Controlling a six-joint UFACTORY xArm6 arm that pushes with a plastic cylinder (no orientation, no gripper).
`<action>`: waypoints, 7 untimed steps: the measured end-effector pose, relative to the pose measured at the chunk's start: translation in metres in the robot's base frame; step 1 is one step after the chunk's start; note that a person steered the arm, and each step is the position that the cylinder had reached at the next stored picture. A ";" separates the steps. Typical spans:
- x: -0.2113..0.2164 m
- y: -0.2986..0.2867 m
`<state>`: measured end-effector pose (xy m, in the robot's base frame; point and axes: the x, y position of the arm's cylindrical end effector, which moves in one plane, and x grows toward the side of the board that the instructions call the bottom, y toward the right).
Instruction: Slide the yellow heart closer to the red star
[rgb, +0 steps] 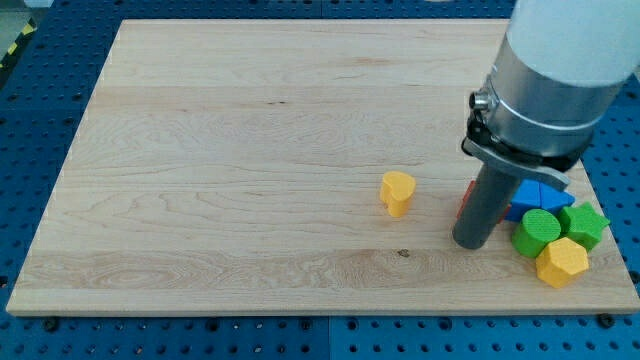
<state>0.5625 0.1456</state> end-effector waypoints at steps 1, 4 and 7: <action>0.005 -0.017; -0.096 -0.117; -0.076 -0.104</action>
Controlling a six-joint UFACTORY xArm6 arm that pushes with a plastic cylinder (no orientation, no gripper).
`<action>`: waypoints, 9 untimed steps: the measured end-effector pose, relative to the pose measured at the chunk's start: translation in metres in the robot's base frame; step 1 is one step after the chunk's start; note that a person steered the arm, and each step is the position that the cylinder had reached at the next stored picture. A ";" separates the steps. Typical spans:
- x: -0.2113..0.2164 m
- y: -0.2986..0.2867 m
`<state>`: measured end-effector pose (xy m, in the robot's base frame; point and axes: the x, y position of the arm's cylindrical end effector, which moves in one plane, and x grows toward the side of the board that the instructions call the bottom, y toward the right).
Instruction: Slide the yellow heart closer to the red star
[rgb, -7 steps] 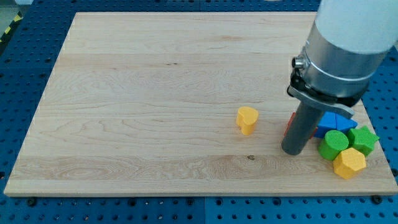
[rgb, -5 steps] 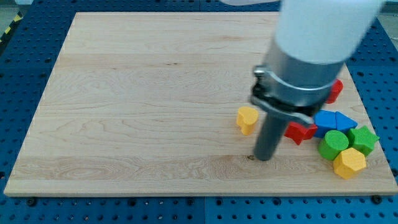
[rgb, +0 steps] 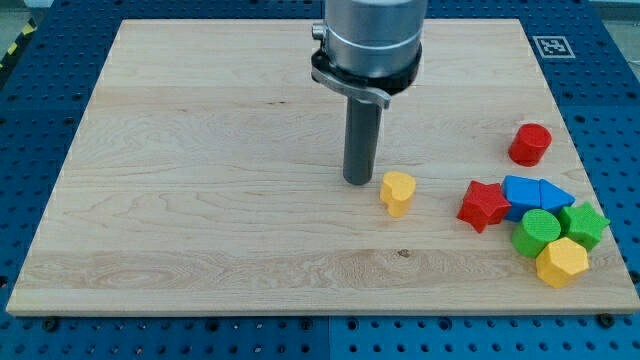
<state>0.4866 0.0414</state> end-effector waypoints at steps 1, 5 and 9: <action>0.017 0.022; -0.002 0.041; 0.033 0.060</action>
